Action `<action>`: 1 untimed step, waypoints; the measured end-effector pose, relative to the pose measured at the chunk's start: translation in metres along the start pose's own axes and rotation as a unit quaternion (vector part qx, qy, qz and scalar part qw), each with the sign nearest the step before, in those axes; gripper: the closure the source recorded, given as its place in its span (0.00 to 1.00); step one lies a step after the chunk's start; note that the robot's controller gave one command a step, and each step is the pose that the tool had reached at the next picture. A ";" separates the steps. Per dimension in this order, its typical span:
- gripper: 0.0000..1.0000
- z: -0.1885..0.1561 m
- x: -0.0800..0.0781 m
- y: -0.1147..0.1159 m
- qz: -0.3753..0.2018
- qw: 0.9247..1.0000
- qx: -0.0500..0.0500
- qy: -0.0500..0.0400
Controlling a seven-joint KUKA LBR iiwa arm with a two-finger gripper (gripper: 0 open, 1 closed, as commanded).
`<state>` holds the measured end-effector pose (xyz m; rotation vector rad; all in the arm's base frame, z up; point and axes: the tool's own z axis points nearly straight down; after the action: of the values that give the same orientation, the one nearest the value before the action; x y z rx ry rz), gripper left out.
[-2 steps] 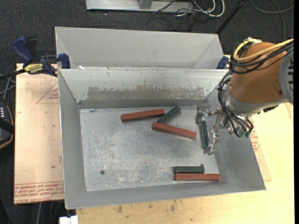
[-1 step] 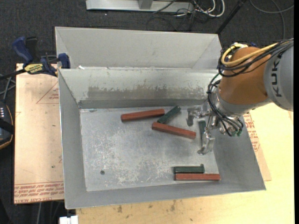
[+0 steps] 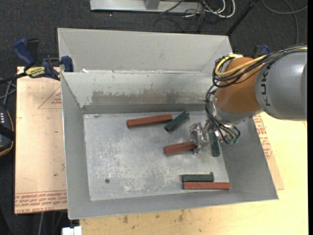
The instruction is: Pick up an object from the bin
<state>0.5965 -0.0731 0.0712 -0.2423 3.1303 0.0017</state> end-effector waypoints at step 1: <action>1.00 0.000 0.000 0.000 0.000 1.000 0.000 0.000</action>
Offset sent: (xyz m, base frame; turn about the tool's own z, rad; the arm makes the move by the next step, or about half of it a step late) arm 0.0242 0.0092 0.1343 0.0403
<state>0.5965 -0.0731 0.0712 -0.2426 3.1302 0.0015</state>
